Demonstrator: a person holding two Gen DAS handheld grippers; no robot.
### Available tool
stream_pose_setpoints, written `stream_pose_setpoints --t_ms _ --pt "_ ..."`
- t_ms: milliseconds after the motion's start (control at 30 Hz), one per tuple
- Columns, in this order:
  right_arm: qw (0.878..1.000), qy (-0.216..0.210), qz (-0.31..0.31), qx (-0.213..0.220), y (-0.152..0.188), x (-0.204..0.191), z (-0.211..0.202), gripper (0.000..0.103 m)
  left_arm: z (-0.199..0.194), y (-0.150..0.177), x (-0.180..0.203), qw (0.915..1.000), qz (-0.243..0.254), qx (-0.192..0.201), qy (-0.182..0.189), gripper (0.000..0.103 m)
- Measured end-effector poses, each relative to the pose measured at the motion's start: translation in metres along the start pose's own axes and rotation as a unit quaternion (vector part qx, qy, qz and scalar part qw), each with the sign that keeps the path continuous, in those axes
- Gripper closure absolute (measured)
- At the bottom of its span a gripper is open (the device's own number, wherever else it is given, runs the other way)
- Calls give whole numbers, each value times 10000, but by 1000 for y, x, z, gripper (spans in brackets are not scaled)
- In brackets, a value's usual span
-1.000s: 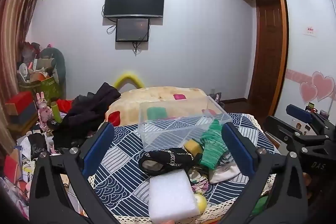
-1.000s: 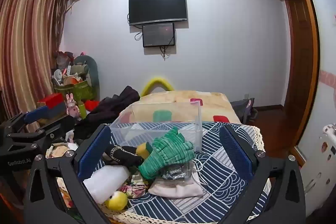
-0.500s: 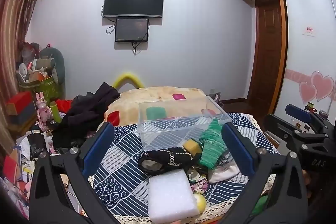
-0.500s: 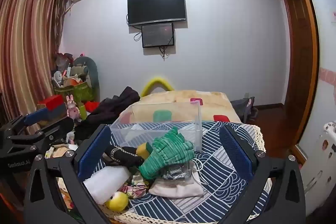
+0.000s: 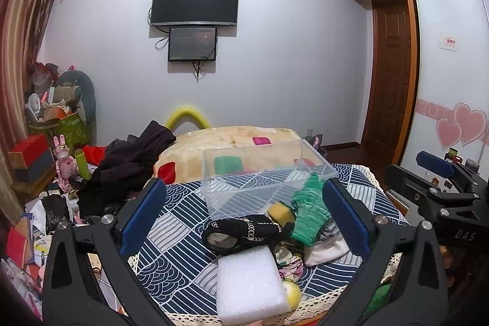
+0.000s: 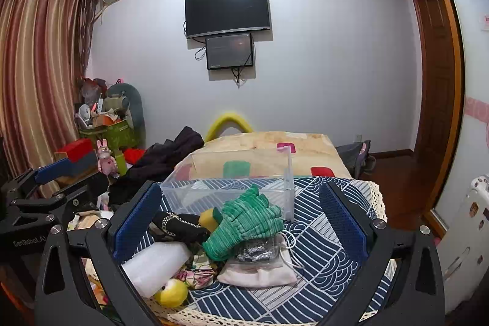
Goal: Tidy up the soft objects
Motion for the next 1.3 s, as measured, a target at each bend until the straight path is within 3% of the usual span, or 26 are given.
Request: stream_pose_setpoints --t_ms 1300 --pt "10000 -18 34 -9 1 -2 0 0 -1 2 -2 10000 -18 11 -44 0"
Point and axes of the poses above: each gripper's, at about its wrist camera, not at the fingertips, and z roughly the way its jaws point, x to its right, y to its underside, the point moved 3 cm from there along z, roughly the way its jaws point, and after that the axes turned 14 degrees about y, right-handed, at the moved point
